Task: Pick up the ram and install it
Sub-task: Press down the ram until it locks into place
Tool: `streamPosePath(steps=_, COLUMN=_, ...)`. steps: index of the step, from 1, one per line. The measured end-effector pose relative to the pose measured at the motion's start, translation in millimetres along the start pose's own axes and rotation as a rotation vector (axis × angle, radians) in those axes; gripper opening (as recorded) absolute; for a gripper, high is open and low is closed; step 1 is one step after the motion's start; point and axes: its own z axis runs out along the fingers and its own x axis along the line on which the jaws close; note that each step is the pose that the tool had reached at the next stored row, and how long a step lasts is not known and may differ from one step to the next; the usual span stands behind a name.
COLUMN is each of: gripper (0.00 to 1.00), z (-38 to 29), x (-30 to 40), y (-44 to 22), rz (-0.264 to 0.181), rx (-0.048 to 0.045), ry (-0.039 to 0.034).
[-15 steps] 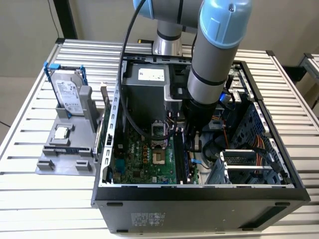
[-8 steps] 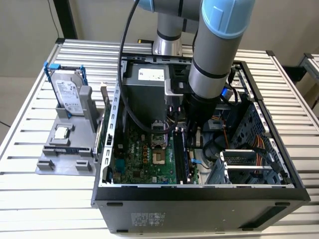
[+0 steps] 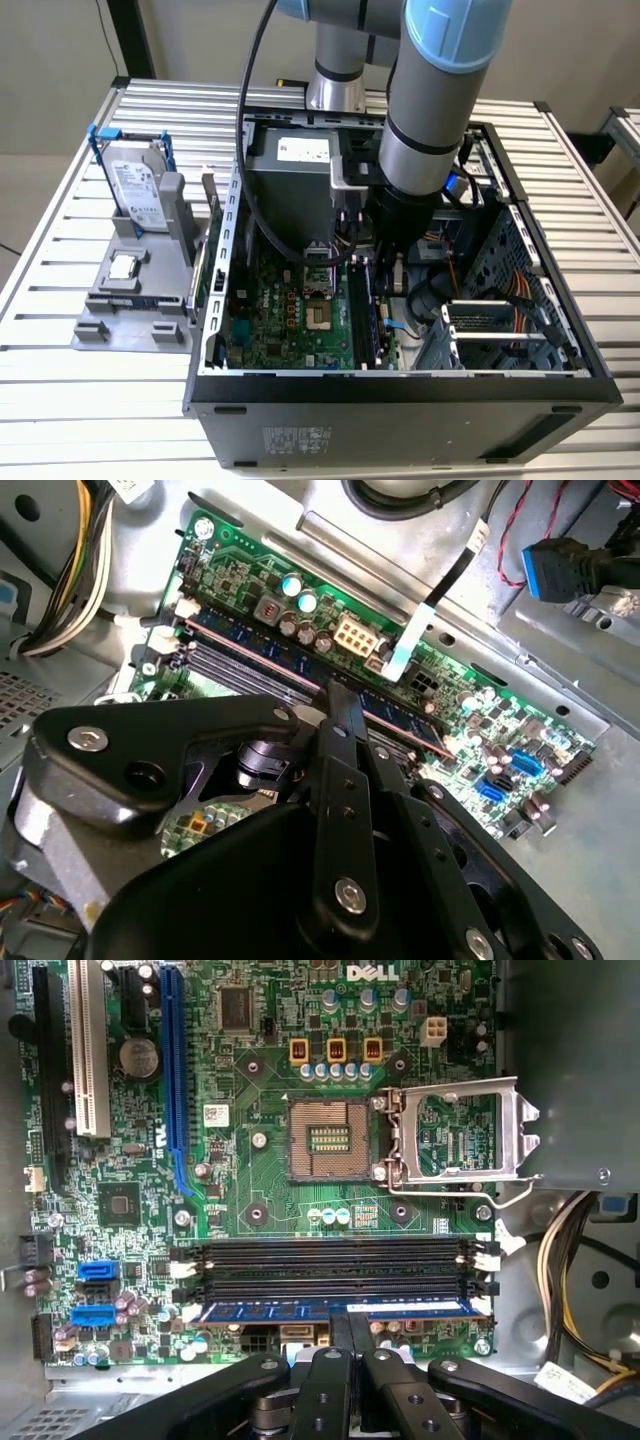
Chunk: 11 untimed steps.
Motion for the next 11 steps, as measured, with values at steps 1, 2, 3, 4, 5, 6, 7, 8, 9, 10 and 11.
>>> streamPosePath(steps=1, gripper=0.00, z=-0.7, x=0.0, y=0.0, rz=0.000, rx=0.0000, ry=0.0001)
streamPosePath(steps=2, gripper=0.00, z=-1.6, x=-0.1, y=0.0, rz=0.000, rx=0.0001, ry=0.0000)
streamPosePath(steps=3, gripper=0.00, z=-2.8, x=-0.1, y=0.0, rz=0.000, rx=0.0001, ry=0.0001)
streamPosePath(steps=4, gripper=0.00, z=-3.6, x=-0.1, y=0.0, rz=0.000, rx=0.0001, ry=0.0004)
streamPosePath(steps=5, gripper=0.00, z=-4.3, x=-0.1, y=0.0, rz=0.000, rx=0.0001, ry=0.0005)
streamPosePath(steps=6, gripper=0.00, z=-5.2, x=-0.1, y=0.0, rz=0.000, rx=0.0001, ry=0.0007)
streamPosePath(steps=7, gripper=0.00, z=-6.2, x=-0.1, y=0.0, rz=0.000, rx=0.0001, ry=0.0008)
streamPosePath(steps=8, gripper=0.00, z=-8.0, x=-0.1, y=0.1, rz=0.000, rx=0.0002, ry=0.0007)
streamPosePath(steps=9, gripper=0.00, z=-9.6, x=-0.1, y=0.1, rz=0.000, rx=0.0001, ry=0.0008)
streamPosePath(steps=10, gripper=0.00, z=-11.3, x=-0.1, y=0.1, rz=0.000, rx=0.0001, ry=0.0008)
streamPosePath(steps=11, gripper=0.00, z=-13.1, x=-0.1, y=0.1, rz=0.000, rx=0.0001, ry=0.0008)
